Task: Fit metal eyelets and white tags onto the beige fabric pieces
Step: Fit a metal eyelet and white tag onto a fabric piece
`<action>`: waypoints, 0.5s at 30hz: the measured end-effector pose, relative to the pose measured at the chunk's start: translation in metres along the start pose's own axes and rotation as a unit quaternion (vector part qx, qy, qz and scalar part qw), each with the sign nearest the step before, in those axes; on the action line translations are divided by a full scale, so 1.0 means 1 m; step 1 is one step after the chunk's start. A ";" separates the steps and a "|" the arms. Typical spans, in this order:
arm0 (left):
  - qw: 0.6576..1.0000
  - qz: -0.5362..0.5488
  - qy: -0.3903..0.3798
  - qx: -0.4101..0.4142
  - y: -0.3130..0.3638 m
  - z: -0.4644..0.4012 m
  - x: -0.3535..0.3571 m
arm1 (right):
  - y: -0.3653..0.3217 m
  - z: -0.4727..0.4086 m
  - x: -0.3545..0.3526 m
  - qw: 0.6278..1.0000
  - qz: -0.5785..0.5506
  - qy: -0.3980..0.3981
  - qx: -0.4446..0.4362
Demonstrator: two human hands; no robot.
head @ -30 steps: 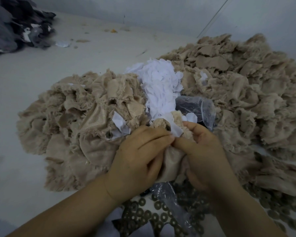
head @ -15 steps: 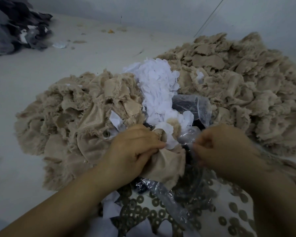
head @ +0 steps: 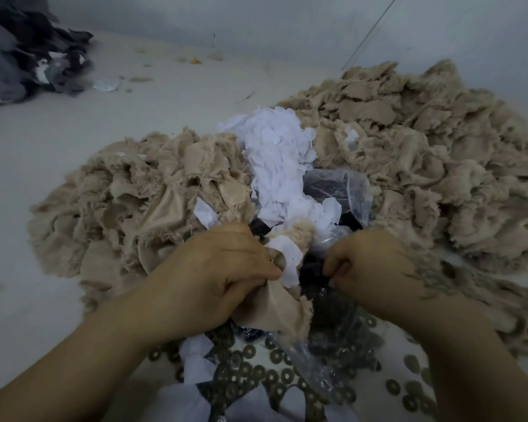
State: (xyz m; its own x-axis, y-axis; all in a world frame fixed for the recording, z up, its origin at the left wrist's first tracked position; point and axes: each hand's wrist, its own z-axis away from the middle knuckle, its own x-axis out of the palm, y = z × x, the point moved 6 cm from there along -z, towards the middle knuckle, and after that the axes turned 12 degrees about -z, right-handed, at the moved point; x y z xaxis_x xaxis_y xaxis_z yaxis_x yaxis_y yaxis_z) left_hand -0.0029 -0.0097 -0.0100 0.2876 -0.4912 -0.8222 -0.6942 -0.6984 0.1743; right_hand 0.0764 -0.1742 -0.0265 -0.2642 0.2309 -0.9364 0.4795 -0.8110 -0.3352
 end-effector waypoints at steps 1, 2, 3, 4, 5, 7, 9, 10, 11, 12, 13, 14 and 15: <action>1.000 0.005 -0.004 0.000 0.001 0.000 0.000 | 0.005 0.006 -0.010 1.000 -0.014 0.022 0.015; 1.000 0.006 -0.007 0.001 0.001 0.001 0.001 | 0.013 0.013 -0.017 0.998 -0.012 0.044 0.030; 1.000 0.004 -0.009 0.002 0.002 0.001 0.002 | 0.018 0.021 -0.022 0.998 0.018 0.047 0.046; 1.000 0.001 -0.010 0.003 0.003 0.001 0.003 | 0.025 0.027 -0.021 0.996 0.071 0.022 0.056; 1.000 0.000 -0.010 0.005 0.003 0.001 0.004 | 0.031 0.032 -0.016 0.992 0.105 -0.009 0.070; 1.000 0.004 -0.006 0.006 0.005 0.001 0.004 | 0.046 0.039 0.003 0.984 0.124 -0.074 0.107; 1.000 0.005 0.000 0.006 0.006 0.001 0.004 | 0.049 0.044 0.024 0.975 0.134 -0.126 0.127; 1.000 0.003 0.004 0.006 0.007 0.001 0.004 | 0.050 0.044 0.034 0.977 0.127 -0.123 0.115; 1.000 0.002 0.007 0.005 0.008 0.000 0.004 | 0.051 0.045 0.038 0.983 0.112 -0.100 0.107; 1.000 0.003 0.011 0.004 0.008 0.000 0.005 | 0.055 0.047 0.041 0.988 0.086 -0.066 0.107; 1.000 0.004 0.012 0.003 0.009 -0.001 0.005 | 0.059 0.048 0.044 0.991 0.061 -0.040 0.116; 1.000 0.006 0.013 0.001 0.010 -0.001 0.006 | 0.063 0.047 0.047 0.992 0.052 -0.020 0.117; 1.000 0.007 0.011 -0.002 0.011 -0.001 0.006 | 0.064 0.047 0.049 0.992 0.049 -0.009 0.117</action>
State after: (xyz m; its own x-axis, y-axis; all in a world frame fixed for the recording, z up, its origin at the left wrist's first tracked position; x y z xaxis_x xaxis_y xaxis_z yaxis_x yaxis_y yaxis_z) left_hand -0.0081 -0.0207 -0.0130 0.2935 -0.5122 -0.8072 -0.6960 -0.6933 0.1869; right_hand 0.0547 -0.2398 -0.0890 -0.2419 0.1375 -0.9605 0.2970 -0.9319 -0.2082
